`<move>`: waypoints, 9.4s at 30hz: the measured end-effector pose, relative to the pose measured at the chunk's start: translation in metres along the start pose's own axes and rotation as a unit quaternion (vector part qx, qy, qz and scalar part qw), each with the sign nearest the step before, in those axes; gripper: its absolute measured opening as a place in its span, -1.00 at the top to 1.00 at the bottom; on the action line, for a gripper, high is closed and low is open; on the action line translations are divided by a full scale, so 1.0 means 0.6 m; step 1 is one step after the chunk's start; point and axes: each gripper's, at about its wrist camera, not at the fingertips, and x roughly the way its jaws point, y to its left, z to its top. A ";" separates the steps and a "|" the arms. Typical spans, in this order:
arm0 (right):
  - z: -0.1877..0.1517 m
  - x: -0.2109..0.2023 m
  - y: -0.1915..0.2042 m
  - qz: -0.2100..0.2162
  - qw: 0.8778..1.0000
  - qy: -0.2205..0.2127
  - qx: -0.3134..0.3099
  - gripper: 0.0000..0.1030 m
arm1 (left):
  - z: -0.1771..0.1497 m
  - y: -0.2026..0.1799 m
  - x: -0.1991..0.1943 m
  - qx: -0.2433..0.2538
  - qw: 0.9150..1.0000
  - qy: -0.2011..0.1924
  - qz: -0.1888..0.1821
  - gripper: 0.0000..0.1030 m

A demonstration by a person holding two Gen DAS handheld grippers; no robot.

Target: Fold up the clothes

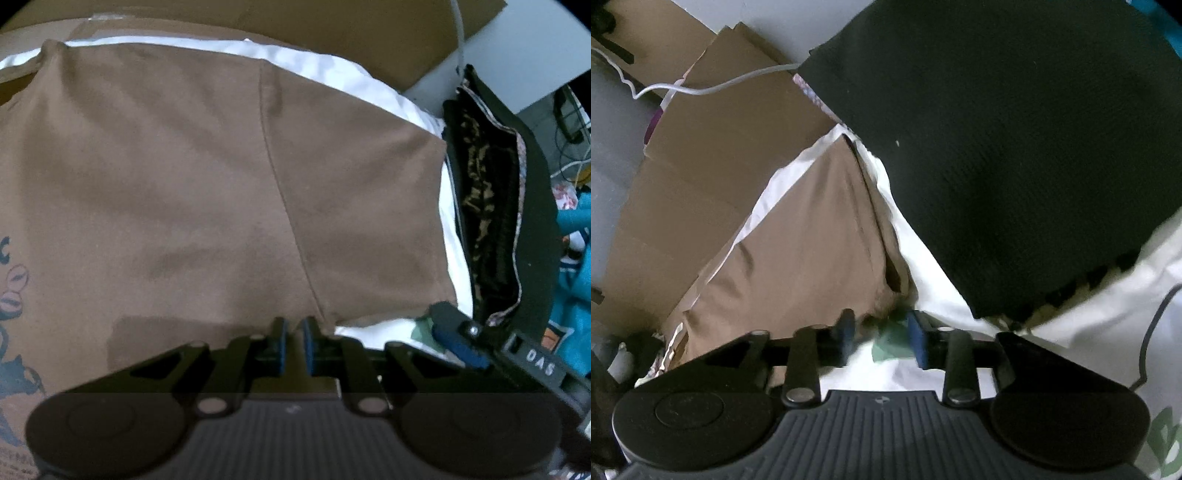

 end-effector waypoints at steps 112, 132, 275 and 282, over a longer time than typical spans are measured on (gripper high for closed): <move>-0.040 -0.048 0.090 0.076 0.989 0.010 -0.123 0.29 | -0.046 0.211 -0.134 -0.219 0.968 -0.064 -0.104 0.39; 0.022 0.054 0.125 0.036 0.974 -0.030 -0.220 0.29 | -0.007 0.229 -0.104 -0.221 0.966 -0.069 -0.118 0.39; -0.085 0.036 0.156 0.038 0.955 0.067 -0.288 0.39 | 0.067 0.240 -0.121 -0.106 0.984 -0.141 -0.033 0.56; -0.092 0.037 0.160 0.031 0.949 0.063 -0.306 0.39 | 0.071 0.231 -0.109 -0.074 0.986 -0.151 0.008 0.56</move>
